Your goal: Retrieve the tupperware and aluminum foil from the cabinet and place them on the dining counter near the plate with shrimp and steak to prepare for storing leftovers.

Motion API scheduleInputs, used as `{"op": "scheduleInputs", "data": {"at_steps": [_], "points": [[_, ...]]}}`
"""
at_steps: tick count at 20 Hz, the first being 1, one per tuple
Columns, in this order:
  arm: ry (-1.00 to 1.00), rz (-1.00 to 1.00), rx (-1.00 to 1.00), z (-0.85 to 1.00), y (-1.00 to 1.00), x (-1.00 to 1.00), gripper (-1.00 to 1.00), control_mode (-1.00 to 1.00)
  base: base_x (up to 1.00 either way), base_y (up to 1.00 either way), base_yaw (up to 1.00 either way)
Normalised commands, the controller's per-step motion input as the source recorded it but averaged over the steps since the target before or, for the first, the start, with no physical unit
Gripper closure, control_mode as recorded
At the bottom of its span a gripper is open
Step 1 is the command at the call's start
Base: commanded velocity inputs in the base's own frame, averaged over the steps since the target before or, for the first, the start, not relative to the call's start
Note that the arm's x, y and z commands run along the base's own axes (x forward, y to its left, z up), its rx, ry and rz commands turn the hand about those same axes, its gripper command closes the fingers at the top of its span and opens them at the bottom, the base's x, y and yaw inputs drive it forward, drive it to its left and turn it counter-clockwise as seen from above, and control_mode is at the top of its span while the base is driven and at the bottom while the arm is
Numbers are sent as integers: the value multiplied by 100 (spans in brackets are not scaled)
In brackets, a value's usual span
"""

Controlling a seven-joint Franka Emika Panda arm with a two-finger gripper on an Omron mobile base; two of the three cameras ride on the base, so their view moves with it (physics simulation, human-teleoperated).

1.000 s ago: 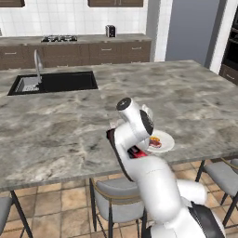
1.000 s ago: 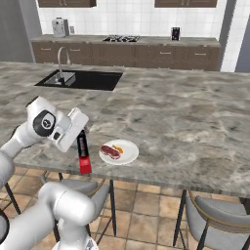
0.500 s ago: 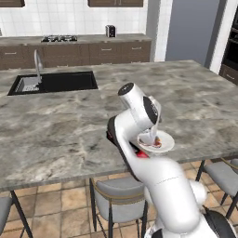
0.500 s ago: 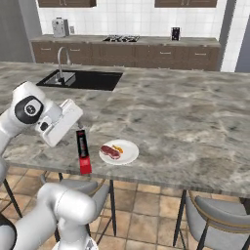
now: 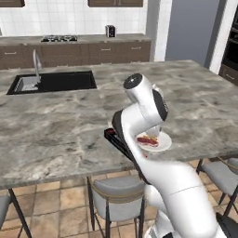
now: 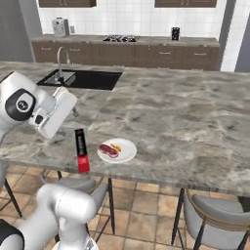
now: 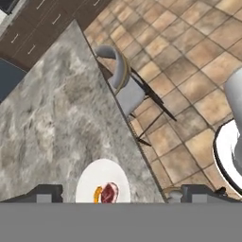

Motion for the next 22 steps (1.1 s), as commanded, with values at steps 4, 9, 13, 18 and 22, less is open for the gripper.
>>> {"op": "scheduleInputs", "data": {"at_steps": [4, 9, 13, 18, 22], "points": [[0, 0, 0, 0, 0, 0, -100, 100, -81, -99, -14], [0, 0, 0, 0, 0, 0, -100, 100, -44, -100, -31], [0, 0, 0, 0, 0, 0, -100, 100, 9, -98, -54], [0, 0, 0, 0, 0, 0, -100, 100, 22, -60, -69], [0, 0, 0, 0, 0, 0, -100, 100, 17, -39, -74]]}}
